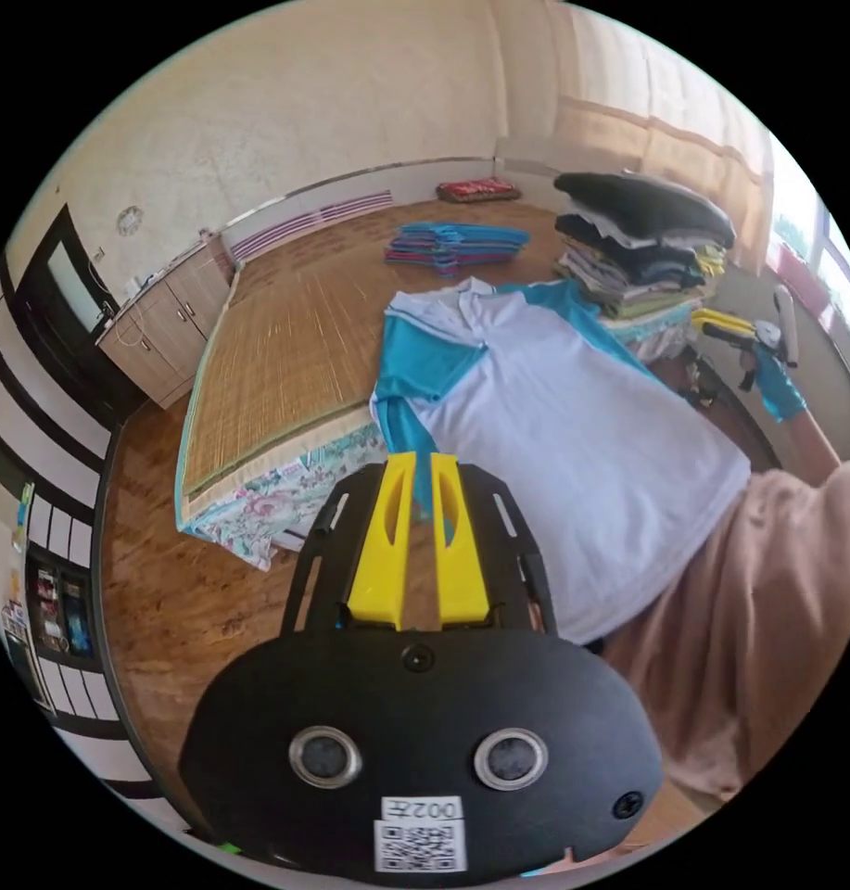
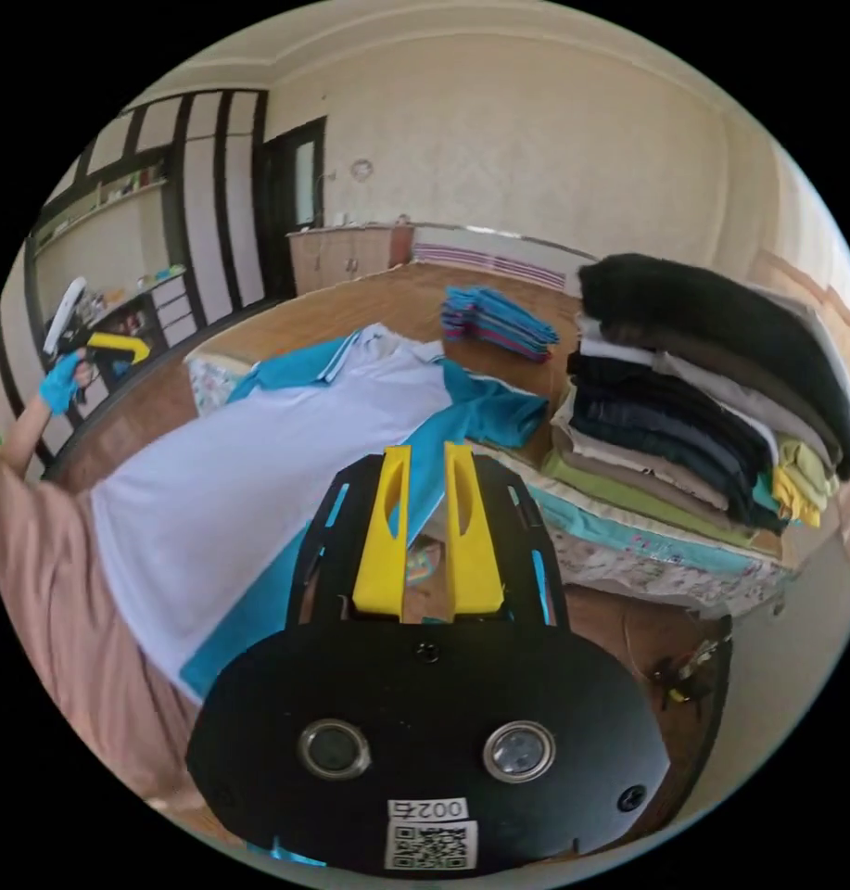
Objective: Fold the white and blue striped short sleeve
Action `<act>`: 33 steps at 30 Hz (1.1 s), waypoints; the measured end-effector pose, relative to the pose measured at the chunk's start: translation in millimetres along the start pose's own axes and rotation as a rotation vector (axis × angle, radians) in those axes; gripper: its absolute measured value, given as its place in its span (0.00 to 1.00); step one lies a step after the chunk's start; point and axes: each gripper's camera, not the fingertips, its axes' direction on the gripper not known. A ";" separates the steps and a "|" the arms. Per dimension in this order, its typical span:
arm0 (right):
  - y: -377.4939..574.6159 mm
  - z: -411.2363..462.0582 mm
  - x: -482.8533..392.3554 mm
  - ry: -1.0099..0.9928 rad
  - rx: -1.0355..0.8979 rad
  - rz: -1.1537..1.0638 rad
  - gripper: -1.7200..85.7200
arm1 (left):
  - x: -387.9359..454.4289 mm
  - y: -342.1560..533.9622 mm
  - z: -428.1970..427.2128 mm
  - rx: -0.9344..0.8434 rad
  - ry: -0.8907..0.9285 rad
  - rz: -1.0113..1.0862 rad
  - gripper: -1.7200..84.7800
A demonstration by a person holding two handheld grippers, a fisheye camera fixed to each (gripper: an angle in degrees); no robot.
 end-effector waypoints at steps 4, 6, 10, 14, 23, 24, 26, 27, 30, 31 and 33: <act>-47.2 59.3 28.3 0.124 0.060 0.194 0.13 | 13.5 -71.0 42.9 0.061 0.095 -0.058 0.01; -73.6 100.5 48.1 0.195 0.046 0.308 0.14 | 21.0 -101.1 61.1 0.072 0.148 -0.069 0.01; -99.0 161.1 76.0 0.323 -0.020 0.402 0.15 | 48.1 -169.4 99.5 0.067 0.173 -0.018 0.01; -103.0 211.6 120.5 0.379 -0.058 0.629 0.15 | 71.7 -226.0 137.8 0.045 0.186 0.032 0.01; -108.2 269.2 177.0 0.263 -0.119 0.803 0.15 | 151.0 -358.9 247.4 -0.033 0.243 0.229 0.01; -111.1 271.7 177.0 0.282 -0.113 0.782 0.15 | 164.5 -374.9 262.1 -0.040 0.263 0.257 0.01; -116.1 276.0 179.0 0.295 -0.121 0.766 0.14 | 185.8 -397.8 283.5 -0.048 0.288 0.298 0.02; -119.7 279.5 179.8 0.308 -0.129 0.748 0.12 | 201.1 -412.5 297.5 -0.053 0.298 0.327 0.02; -127.2 285.9 177.6 0.300 -0.114 0.698 0.08 | 237.9 -445.2 330.4 -0.063 0.292 0.383 0.03; -128.5 286.6 176.8 0.300 -0.109 0.695 0.07 | 251.1 -457.5 343.8 -0.071 0.279 0.391 0.04; -133.7 288.5 171.8 0.315 -0.091 0.662 0.04 | 268.5 -475.4 363.5 -0.088 0.294 0.395 0.05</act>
